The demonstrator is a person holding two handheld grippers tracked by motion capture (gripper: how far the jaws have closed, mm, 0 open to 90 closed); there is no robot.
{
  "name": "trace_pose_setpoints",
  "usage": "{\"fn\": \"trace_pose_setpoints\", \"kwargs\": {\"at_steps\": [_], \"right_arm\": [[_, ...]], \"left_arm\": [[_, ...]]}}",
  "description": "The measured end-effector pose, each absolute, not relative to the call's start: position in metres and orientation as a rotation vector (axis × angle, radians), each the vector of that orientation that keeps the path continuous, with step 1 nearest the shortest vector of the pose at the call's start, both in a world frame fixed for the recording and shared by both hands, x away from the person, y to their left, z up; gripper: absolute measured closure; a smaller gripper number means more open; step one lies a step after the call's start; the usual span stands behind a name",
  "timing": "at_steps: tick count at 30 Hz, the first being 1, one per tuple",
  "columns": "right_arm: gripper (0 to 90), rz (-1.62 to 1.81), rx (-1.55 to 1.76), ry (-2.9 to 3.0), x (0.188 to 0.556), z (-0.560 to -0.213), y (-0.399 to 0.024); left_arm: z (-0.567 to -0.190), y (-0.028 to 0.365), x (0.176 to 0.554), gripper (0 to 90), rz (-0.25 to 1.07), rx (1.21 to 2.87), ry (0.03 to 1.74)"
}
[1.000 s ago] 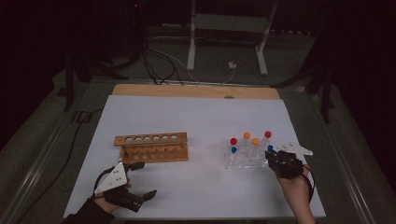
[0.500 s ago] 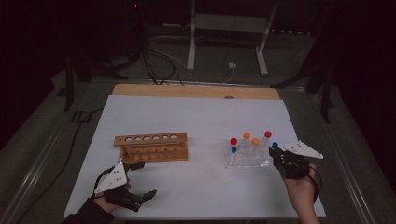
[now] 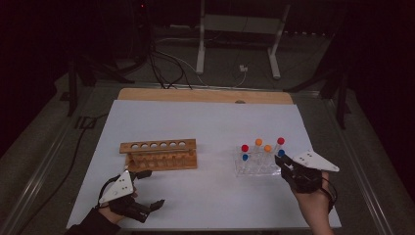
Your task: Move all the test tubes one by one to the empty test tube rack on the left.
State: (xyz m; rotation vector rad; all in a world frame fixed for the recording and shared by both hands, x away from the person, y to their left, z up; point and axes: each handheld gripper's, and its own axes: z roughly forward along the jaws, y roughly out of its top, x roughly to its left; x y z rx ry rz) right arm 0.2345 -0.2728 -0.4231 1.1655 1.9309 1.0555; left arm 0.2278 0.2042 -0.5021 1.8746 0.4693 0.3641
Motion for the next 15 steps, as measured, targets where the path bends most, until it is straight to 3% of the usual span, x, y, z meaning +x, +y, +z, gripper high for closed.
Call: {"fn": "trace_pose_setpoints", "kwargs": {"at_steps": [15], "right_arm": [[76.7, 1.157, 1.029, 2.152, 0.229, -0.431, -0.224]], "left_arm": [[-0.492, 0.192, 0.228, 0.7, 0.297, 1.883, 0.489]]}}
